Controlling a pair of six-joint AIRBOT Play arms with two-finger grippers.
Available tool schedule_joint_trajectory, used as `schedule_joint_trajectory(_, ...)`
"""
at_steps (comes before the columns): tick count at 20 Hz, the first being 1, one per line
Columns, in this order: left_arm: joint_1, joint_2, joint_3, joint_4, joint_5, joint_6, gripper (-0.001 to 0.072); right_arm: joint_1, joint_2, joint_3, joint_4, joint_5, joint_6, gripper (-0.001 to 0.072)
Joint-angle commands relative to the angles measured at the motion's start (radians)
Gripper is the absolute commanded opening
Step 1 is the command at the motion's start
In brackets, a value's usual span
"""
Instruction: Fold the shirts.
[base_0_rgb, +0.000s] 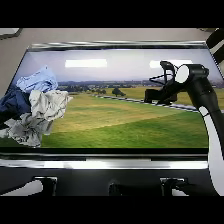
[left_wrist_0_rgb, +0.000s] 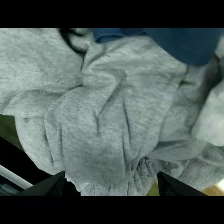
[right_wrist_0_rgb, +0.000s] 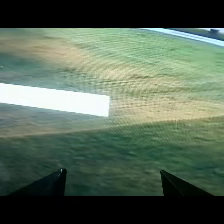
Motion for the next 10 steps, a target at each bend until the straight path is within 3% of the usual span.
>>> schedule_joint_trajectory(1, 0.122, -0.031, -0.101, -0.14, 0.151, 0.056, 0.0708, 0.0, 0.0, 0.0, 0.046, 0.002, -0.002, 0.0677)
schedule_joint_trajectory(8, 0.121, -0.158, -0.133, -0.182, 0.272, 0.149, 0.0702, 0.001, 0.0, 0.0, 0.144, 0.091, 0.0, 0.0677)
schedule_joint_trajectory(9, 0.121, -0.167, -0.133, -0.198, 0.27, 0.159, 0.0631, 0.001, 0.0, 0.0, 0.154, 0.107, 0.0, 0.0677)
schedule_joint_trajectory(10, 0.121, -0.17, -0.133, -0.199, 0.268, 0.157, 0.0293, 0.001, 0.0, 0.0, 0.159, 0.117, 0.0, 0.0677)
